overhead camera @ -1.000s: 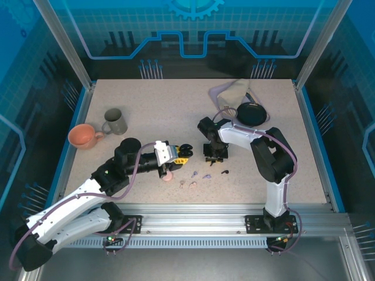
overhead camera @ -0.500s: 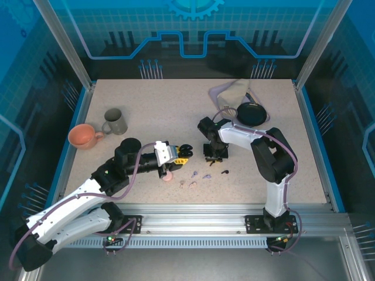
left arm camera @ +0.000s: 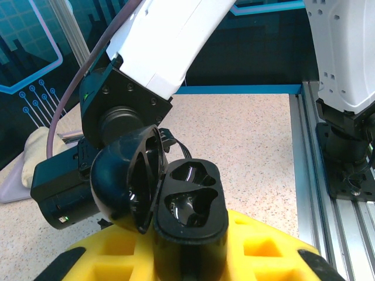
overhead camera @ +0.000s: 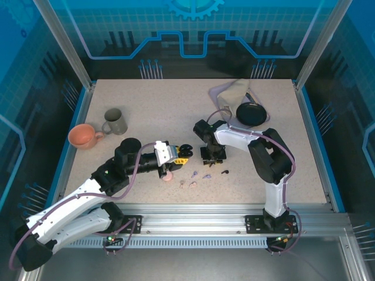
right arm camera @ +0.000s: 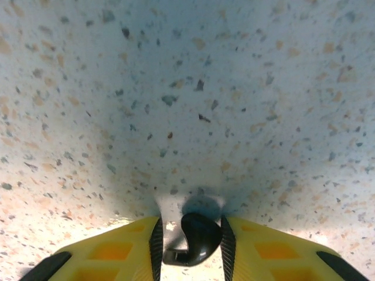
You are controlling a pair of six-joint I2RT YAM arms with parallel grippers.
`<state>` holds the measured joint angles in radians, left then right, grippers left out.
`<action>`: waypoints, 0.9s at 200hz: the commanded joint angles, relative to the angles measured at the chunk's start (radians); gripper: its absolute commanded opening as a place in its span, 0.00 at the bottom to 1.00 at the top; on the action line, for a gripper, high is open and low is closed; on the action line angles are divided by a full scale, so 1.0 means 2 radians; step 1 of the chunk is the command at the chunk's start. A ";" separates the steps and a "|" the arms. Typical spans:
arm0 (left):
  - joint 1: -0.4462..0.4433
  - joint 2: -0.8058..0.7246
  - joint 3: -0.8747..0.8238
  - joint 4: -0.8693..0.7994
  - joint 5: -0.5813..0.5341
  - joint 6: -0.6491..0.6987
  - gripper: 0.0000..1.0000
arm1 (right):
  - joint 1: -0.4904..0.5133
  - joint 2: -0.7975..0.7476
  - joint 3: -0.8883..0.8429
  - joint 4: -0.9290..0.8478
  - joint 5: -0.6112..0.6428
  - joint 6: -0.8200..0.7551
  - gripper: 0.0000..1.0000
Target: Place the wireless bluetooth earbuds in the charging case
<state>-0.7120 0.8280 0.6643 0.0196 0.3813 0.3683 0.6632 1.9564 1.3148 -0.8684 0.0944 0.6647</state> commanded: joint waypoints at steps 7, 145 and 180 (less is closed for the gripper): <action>-0.004 -0.005 -0.003 -0.001 -0.002 0.002 0.03 | 0.007 -0.002 0.002 -0.036 0.026 -0.005 0.36; -0.004 -0.004 0.006 -0.013 -0.003 0.006 0.04 | -0.008 -0.016 0.009 -0.011 -0.013 -0.011 0.39; -0.003 -0.004 0.006 -0.012 -0.001 0.007 0.03 | -0.014 -0.003 0.014 -0.011 -0.004 -0.006 0.38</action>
<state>-0.7120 0.8284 0.6643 0.0040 0.3809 0.3687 0.6514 1.9430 1.3190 -0.8890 0.0937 0.6357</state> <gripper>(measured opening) 0.217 0.384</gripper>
